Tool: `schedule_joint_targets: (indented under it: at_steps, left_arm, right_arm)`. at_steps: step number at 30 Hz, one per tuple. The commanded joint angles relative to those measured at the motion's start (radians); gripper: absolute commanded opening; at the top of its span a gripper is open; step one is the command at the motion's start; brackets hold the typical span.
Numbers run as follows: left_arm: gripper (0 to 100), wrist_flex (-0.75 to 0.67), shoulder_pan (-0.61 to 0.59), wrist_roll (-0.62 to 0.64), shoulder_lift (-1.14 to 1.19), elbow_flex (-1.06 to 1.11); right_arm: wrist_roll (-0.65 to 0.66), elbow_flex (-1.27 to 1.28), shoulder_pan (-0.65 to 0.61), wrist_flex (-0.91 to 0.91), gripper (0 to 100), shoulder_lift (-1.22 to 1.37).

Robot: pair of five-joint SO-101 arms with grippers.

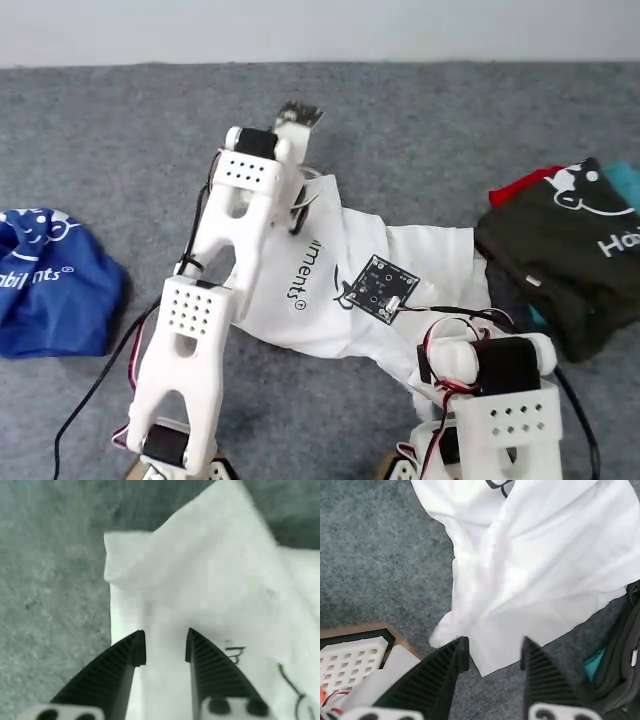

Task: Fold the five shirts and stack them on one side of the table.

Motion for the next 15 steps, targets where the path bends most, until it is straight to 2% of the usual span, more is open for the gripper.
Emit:
schedule_joint_targets:
  at_steps: [1,8,15]
  left_arm:
    - [14,0.026,-0.018,0.005,-0.006,0.101]
    - [10,0.029,-0.023,0.003,-0.015,0.351]
    - [9,0.029,-0.025,0.003,-0.270,0.656]
  right_arm:
    - [-0.009,-0.063,0.010,0.039,19.9,-0.007]
    - [-0.009,-0.110,0.010,0.038,19.9,-0.007]
    - [-0.009,-0.110,0.012,0.031,19.9,-0.007]
